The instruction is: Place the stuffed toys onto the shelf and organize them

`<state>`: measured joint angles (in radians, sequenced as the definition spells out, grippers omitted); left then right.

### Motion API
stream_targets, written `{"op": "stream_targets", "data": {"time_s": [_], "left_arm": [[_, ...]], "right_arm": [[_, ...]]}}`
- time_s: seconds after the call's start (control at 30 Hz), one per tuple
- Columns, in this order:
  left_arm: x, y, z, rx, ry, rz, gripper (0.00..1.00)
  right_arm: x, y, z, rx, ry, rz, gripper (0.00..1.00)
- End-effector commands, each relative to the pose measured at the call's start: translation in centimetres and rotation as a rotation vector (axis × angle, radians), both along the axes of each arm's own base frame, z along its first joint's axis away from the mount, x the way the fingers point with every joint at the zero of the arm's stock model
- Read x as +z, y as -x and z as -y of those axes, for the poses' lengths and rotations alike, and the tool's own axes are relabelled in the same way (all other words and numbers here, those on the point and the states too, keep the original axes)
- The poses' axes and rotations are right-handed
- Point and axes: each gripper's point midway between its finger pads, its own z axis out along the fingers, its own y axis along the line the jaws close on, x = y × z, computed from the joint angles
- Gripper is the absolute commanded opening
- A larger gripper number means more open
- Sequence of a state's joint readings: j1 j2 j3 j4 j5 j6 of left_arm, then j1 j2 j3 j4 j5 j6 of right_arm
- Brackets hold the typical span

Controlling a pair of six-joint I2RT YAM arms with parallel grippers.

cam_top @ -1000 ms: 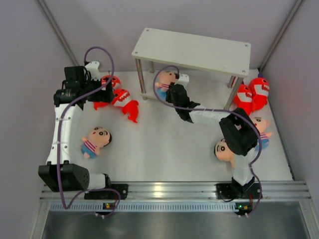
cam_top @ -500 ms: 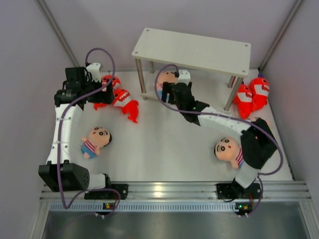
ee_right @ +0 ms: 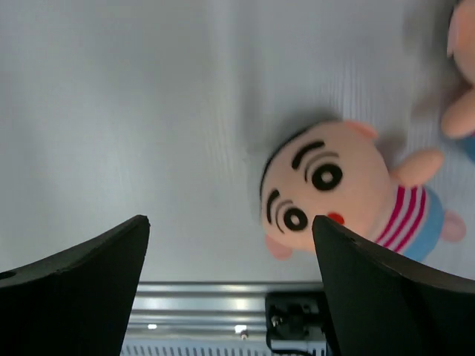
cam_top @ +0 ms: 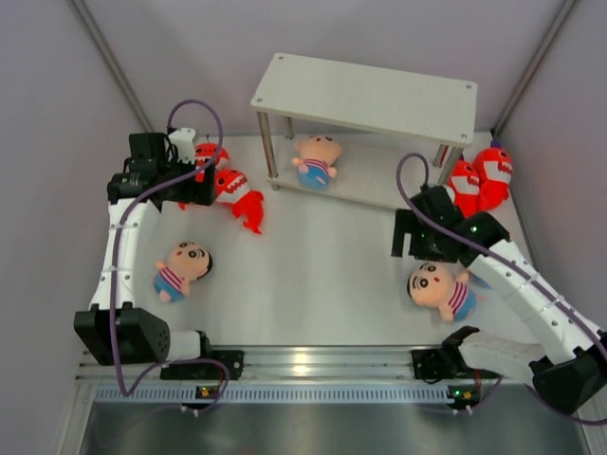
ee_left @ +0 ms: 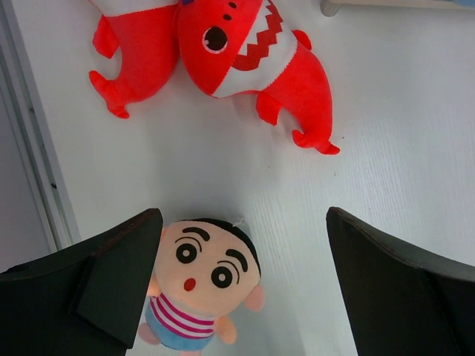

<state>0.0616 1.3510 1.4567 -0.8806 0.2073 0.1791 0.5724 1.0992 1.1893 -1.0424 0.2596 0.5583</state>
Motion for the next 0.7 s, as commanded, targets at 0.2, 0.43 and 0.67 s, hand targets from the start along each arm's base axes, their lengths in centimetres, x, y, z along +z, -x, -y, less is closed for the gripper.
{"op": "stream_targets", "data": {"time_s": [0.2,0.43,0.67], "left_arm": [[0.4,-0.5,0.9,-0.049,0.024,0.016,0.98],[0.6,-0.5,0.3,-0.025,-0.004,0.022,0.98],[0.5,-0.4,-0.2,-0.007,-0.02,0.019,0.98]], "right_arm": [[-7.8,4.2,9.2,-0.466,0.031,-0.147,0.98],[-12.1,2.3,6.1,-0.35,-0.106,-0.197,0.38],[-7.1,-3.2,-2.3,-0.321,-0.514,-0.012,0.0]]}}
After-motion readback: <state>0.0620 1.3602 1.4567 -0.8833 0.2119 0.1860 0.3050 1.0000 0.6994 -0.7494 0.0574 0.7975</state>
